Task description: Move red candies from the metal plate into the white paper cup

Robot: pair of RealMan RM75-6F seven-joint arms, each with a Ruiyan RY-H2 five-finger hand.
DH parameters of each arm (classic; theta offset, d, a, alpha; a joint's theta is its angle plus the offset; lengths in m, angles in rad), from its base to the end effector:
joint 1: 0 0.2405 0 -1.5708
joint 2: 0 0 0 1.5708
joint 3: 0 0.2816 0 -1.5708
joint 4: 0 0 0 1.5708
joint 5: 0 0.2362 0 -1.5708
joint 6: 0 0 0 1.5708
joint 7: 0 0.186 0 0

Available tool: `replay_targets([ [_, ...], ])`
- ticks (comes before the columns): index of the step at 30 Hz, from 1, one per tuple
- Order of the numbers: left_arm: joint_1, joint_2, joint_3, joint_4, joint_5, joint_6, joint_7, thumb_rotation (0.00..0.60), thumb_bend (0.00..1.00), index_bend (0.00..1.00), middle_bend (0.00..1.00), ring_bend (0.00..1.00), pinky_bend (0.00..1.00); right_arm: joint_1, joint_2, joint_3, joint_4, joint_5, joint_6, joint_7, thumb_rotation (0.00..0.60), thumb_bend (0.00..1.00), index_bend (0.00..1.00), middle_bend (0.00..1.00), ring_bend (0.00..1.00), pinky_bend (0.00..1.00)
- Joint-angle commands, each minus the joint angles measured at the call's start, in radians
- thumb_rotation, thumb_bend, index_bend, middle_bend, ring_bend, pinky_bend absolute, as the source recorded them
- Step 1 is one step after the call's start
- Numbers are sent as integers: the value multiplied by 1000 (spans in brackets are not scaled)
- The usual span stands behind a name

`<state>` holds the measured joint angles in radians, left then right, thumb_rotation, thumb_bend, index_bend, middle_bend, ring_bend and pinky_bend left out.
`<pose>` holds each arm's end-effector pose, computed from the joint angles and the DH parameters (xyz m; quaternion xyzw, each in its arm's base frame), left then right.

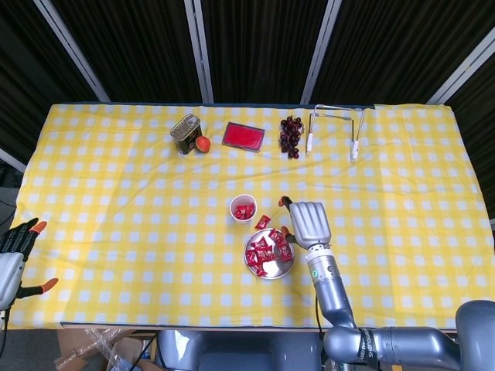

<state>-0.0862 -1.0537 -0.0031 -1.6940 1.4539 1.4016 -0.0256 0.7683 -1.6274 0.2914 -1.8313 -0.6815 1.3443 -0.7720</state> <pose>-0.3498 0.2138 0.1414 -0.5954 -0.4471 -0.3541 0.5659 -0.1010 -0.3715 -0.0379 0.6489 -0.4548 0.3584 0.4935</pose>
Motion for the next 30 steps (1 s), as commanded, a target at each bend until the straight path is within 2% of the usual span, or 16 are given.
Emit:
replay_targets([
  [1,-1,0,-2,2,-5,-4,-2,600,22,0,0,0,0,0,-1,2,6,44,-18,-4,600,376,349,868,923,1000],
  [4,-4,2,-2,3,-9,-13,-6,600,22,0,0,0,0,7,-3,-9,-1,59,-41,-11,600,375,349,868,923,1000],
  [11,-6,3,-2,0,-10,-16,-3,600,23,0,0,0,0,7,-11,-25,7,14,-68,34,600,375,349,868,923,1000],
  [16,-4,2,-3,1,-9,-12,-2,600,27,0,0,0,0,7,-20,-29,35,-63,-81,87,600,374,348,868,923,1000],
  [18,-4,1,-2,1,-9,-13,0,600,27,0,0,0,0,12,-20,-27,45,-66,-93,91,600,373,295,868,923,1000],
  [20,-5,1,-2,0,-10,-14,-1,600,27,0,0,0,0,21,-21,-22,50,-54,-103,82,600,373,197,868,923,1000],
  [30,-6,4,-2,-3,-15,-21,-2,600,27,0,0,0,0,78,-51,14,103,28,-156,47,600,373,53,868,923,1000],
])
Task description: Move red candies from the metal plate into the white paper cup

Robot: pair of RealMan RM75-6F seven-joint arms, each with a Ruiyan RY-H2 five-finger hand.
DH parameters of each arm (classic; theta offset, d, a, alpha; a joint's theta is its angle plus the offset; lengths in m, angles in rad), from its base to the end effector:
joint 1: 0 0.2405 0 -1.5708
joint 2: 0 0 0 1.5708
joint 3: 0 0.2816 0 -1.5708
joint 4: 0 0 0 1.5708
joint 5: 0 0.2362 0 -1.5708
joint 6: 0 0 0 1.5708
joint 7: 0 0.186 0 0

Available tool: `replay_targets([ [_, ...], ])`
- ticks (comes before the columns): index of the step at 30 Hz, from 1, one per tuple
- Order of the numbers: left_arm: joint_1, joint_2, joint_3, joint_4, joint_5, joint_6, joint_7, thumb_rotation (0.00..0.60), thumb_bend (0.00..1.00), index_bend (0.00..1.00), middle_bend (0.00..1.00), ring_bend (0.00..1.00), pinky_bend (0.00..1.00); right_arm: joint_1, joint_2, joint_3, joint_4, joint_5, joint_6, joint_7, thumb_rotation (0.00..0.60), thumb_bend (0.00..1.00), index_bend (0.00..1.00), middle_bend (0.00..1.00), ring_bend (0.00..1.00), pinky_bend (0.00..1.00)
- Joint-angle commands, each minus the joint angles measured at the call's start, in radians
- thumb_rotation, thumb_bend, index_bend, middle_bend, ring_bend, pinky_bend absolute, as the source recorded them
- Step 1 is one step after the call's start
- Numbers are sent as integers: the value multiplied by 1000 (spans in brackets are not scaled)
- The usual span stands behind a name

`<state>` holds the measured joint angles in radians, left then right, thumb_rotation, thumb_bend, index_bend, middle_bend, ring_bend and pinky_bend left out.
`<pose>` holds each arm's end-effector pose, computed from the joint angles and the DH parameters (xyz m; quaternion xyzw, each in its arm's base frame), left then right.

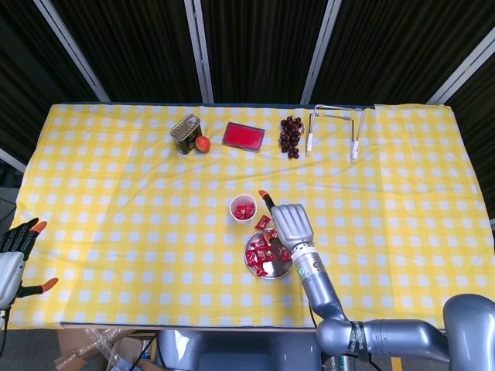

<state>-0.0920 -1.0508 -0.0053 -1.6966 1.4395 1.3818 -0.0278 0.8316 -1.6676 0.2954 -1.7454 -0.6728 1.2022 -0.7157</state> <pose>-0.3518 0.2158 0.1401 -0.5946 -0.4541 -0.3487 0.5644 -0.0793 -0.3798 -0.0700 0.6828 -0.4589 0.3629 0.4377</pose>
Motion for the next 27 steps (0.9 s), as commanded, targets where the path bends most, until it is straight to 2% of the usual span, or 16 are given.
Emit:
replay_targets([
  [1,0,1,0,-1,-1,-2,0,600,27,0,0,0,0,23,-17,16,28,32,-20,-12,600,373,51,868,923,1000],
  [7,-4,4,0,-3,-8,-13,-2,600,27,0,0,0,0,61,-45,36,87,79,-60,-16,600,373,46,868,923,1000],
  [14,-8,8,1,-8,-16,-26,-1,600,27,0,0,0,0,98,-82,50,154,105,-96,-5,600,373,124,868,923,1000],
  [22,-12,13,1,-11,-22,-38,-6,600,27,0,0,0,0,126,-115,60,206,108,-115,17,600,373,151,868,923,1000],
  [27,-13,14,2,-12,-24,-41,-6,600,27,0,0,0,0,138,-136,61,247,118,-126,27,600,372,218,868,923,1000],
])
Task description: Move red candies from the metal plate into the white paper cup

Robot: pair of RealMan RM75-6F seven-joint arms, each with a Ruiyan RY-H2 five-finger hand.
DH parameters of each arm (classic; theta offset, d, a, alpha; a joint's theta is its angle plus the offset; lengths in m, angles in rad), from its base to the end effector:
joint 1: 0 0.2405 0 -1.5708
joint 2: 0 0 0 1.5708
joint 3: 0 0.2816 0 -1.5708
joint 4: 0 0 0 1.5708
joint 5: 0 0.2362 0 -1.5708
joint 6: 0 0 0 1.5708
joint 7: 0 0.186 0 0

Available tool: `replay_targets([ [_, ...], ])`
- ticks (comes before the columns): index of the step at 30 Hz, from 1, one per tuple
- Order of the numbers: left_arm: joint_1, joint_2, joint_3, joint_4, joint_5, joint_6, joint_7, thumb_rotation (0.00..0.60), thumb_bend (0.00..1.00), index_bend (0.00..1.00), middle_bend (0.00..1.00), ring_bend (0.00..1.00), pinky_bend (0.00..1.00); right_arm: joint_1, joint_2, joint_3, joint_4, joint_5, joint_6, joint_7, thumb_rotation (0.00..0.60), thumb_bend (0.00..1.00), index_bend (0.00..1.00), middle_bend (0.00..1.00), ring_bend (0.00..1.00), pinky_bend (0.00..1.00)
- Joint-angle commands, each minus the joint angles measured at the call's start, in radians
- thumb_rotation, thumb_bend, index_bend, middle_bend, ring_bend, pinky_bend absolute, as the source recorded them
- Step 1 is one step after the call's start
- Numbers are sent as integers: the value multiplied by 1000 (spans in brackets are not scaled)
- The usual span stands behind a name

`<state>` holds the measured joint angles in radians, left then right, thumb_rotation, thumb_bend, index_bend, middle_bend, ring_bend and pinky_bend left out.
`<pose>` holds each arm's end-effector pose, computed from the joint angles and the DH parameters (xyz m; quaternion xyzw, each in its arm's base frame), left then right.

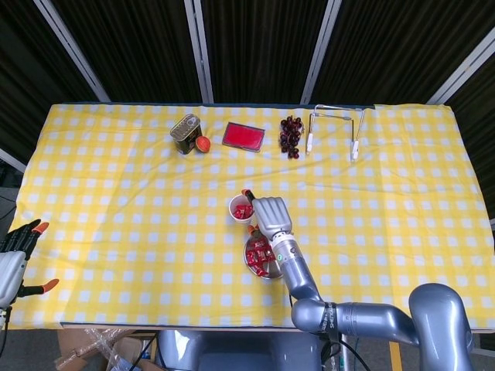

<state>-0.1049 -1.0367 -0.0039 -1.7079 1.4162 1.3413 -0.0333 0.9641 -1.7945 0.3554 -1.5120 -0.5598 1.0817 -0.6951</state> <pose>-0.3545 0.2184 0.1384 -0.5959 -0.4682 -0.3366 0.5589 -0.0537 -0.4129 -0.1152 0.6885 -0.4761 0.3501 0.4204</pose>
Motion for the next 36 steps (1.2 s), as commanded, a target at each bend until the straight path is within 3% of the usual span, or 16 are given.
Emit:
replay_targets([
  [1,0,0,0,0,-1,-1,0,600,27,0,0,0,0,6,-11,1,17,4,-6,9,600,372,235,868,923,1000],
  [5,-2,1,0,0,-2,-3,-2,600,27,0,0,0,0,7,-21,-1,31,-12,-5,29,600,372,316,868,923,1000],
  [17,0,-1,0,-1,0,1,3,600,27,0,0,0,0,-1,-10,1,11,-38,18,52,600,372,376,868,923,1000],
  [27,1,-3,0,0,1,5,7,600,27,0,0,0,0,-5,2,-1,-6,-28,30,47,600,372,379,868,923,1000],
  [36,0,-3,0,2,-1,2,5,600,27,0,0,0,0,-2,26,31,5,-24,42,56,600,372,379,868,923,1000],
])
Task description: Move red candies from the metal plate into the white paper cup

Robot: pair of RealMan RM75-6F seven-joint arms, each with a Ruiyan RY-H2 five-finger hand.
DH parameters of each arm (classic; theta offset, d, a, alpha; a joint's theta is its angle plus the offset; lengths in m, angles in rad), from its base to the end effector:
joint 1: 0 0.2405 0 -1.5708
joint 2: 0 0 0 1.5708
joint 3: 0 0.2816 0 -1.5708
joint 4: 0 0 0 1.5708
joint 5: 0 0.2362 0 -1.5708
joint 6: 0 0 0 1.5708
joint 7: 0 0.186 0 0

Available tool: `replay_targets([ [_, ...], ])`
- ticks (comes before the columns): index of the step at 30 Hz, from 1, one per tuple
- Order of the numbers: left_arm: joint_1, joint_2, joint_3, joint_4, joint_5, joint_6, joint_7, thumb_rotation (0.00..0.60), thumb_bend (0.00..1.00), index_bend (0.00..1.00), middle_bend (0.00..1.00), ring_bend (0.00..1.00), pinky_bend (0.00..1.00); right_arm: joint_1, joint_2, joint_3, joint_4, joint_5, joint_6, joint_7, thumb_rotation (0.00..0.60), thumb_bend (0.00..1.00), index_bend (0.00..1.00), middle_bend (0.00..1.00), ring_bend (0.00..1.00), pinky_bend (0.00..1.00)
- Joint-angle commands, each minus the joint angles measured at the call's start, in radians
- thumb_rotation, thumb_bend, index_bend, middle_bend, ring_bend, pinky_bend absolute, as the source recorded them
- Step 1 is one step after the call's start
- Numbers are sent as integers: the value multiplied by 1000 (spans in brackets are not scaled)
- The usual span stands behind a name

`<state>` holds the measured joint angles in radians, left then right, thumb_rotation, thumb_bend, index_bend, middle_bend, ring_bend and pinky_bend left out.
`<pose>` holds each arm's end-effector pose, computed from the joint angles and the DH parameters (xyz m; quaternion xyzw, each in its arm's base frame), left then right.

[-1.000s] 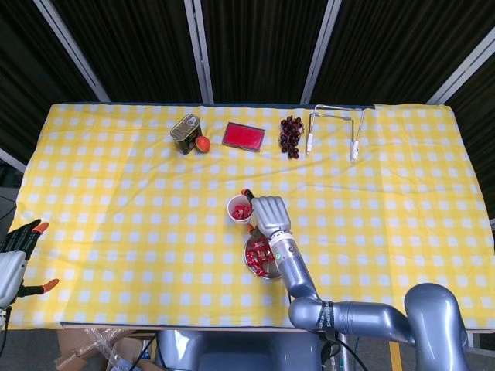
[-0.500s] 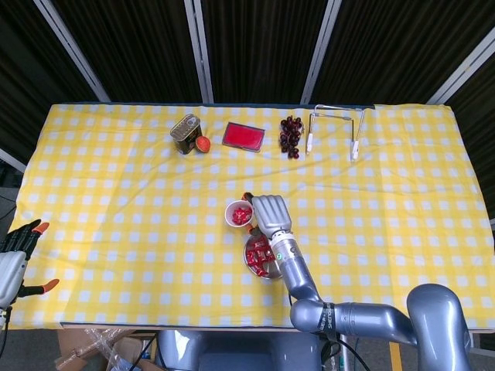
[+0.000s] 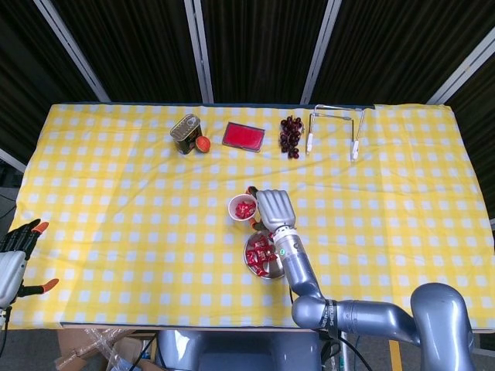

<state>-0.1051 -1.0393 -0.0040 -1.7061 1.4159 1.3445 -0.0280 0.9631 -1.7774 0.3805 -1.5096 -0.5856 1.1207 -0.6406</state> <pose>-0.3545 0.2186 0.1382 -0.5964 -0.4659 -0.3363 0.5604 -0.0521 -0.4258 -0.0961 0.6590 -0.4809 0.3816 0.4346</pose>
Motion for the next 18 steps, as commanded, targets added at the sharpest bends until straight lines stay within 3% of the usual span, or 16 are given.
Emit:
replay_targets([
  [1,-1,0,0,0,0,-2,-1,600,27,0,0,0,0,-2,13,8,3,3,4,2,600,372,379,868,923,1000],
  [18,-1,-3,2,-5,0,-1,12,600,27,0,0,0,0,-32,54,1,60,26,-11,34,600,372,379,868,924,1000],
])
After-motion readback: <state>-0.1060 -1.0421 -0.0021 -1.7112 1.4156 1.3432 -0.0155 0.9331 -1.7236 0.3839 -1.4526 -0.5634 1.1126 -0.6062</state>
